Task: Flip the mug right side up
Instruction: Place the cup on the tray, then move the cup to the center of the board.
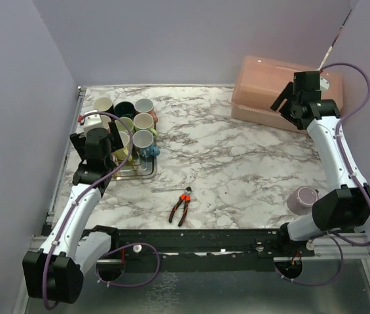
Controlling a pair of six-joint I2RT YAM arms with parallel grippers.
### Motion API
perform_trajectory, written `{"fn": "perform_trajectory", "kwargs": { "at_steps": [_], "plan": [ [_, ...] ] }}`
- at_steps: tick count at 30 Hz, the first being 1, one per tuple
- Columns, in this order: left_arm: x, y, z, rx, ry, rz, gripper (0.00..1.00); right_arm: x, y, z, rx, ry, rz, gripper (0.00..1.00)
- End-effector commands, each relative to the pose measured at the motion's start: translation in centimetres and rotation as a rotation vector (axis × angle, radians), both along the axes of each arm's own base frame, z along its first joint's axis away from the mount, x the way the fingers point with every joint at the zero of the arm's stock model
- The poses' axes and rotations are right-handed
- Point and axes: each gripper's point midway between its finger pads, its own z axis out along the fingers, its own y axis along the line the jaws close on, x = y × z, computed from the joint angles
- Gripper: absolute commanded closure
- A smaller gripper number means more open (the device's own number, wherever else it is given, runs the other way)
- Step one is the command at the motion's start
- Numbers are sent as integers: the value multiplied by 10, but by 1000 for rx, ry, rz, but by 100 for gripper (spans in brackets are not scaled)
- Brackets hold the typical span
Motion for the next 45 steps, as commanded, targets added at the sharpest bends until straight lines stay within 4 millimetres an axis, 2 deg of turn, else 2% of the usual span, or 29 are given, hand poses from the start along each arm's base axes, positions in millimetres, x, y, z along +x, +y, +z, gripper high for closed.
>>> {"fn": "perform_trajectory", "kwargs": {
  "at_steps": [1, 3, 8, 10, 12, 14, 16, 19, 27, 30, 33, 36, 41, 45],
  "plan": [
    [25, -31, 6, -121, -85, -133, 1, -48, -27, -17, -47, 113, -136, 18],
    [33, -37, 3, -161, -94, -144, 1, -68, -43, -37, -44, 197, -212, 16],
    [51, -32, -11, -303, -86, 11, 1, -128, -96, -95, -3, 387, -431, 15],
    [56, -32, -8, -332, -97, 35, 1, -149, -114, -110, 6, 432, -516, 14],
    [58, -32, 0, -339, -130, 36, 1, -163, -131, -117, -22, 443, -590, 13],
    [62, -39, 6, -314, -129, -31, 1, -171, -143, -122, -35, 445, -646, 12],
    [67, -60, 13, -251, -102, -208, 1, -176, -150, -133, -8, 461, -677, 11],
    [72, -83, 12, -259, -88, -345, 1, -185, -154, -155, 83, 520, -719, 11],
    [74, -101, 12, -268, -91, -441, 1, -209, -143, -186, 140, 638, -767, 11],
    [73, -108, 10, -273, -86, -473, 1, -203, -126, -198, 229, 642, -696, 18],
    [73, -121, 9, -277, -80, -525, 1, -187, -110, -196, 297, 568, -563, 28],
    [75, -133, 6, -283, -64, -552, 1, -182, -98, -193, 312, 535, -483, 30],
    [83, -157, -3, -304, -21, -601, 1, -190, -60, -210, 388, 612, -438, 36],
    [83, -183, -4, -346, 0, -663, 1, -179, -18, -212, 438, 616, -382, 45]
  ]
}}
